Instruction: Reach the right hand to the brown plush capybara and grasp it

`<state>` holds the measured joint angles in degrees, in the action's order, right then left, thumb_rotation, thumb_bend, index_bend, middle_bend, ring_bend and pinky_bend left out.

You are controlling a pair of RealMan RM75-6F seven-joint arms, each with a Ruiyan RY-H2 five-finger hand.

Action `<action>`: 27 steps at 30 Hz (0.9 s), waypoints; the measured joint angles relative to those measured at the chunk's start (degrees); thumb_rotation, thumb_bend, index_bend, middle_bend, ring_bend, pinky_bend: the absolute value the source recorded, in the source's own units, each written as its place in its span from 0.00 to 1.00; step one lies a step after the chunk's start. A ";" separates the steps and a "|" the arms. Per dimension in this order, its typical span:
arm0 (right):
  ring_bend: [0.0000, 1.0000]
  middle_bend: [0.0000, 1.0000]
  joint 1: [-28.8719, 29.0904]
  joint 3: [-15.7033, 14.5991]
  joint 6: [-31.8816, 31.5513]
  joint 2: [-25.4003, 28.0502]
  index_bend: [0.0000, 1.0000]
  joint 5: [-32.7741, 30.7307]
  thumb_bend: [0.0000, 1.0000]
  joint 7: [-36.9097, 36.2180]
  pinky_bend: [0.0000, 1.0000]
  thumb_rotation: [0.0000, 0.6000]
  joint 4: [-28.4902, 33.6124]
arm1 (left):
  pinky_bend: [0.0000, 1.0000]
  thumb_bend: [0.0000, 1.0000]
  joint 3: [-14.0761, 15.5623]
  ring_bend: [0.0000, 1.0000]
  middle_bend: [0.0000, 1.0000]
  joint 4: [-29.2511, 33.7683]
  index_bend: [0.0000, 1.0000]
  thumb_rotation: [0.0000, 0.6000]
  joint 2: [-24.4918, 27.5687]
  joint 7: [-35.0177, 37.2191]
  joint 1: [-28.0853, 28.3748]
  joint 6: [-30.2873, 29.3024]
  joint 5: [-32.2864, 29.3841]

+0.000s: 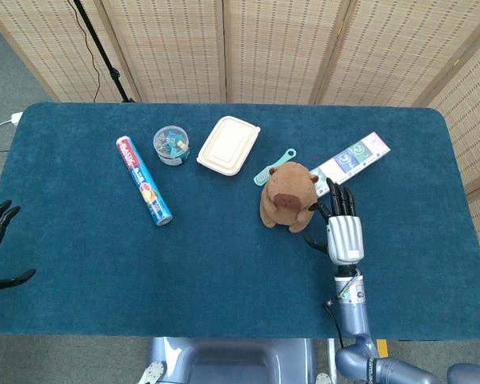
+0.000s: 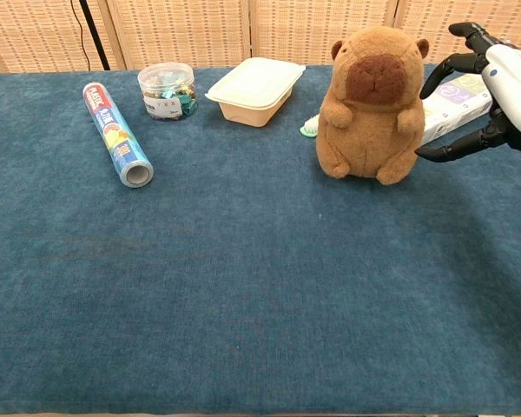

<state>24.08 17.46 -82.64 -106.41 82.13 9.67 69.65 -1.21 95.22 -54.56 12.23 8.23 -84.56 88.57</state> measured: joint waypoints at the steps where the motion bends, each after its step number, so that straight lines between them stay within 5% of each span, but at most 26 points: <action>1: 0.00 0.00 0.06 0.20 0.15 -0.16 0.42 -0.47 0.13 0.19 0.00 1.00 0.21 | 0.00 0.00 -0.02 0.00 0.00 -0.01 0.00 1.00 0.01 0.08 -0.01 0.02 -0.01; 7: 0.00 0.00 0.49 1.40 1.62 -1.00 0.43 -3.81 0.16 1.25 0.00 1.00 1.39 | 0.00 0.00 -0.16 0.00 0.00 -0.13 0.00 1.00 0.12 0.48 -0.05 0.14 -0.10; 13: 0.00 0.00 0.97 2.71 1.97 -1.91 0.46 -6.41 0.35 2.19 0.00 1.00 2.35 | 0.00 0.00 -0.19 0.00 0.00 -0.31 0.00 1.00 0.19 0.86 -0.08 0.18 0.15; 27: 0.00 0.00 1.70 2.60 0.38 -3.49 0.45 -7.39 0.37 4.09 0.00 1.00 3.69 | 0.00 0.00 -0.17 0.00 0.00 -0.31 0.00 1.00 0.13 0.63 -0.24 0.10 0.71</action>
<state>25.77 20.06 -82.26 -109.91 74.74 13.77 73.34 -1.38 94.91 -54.44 12.85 7.99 -84.46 89.28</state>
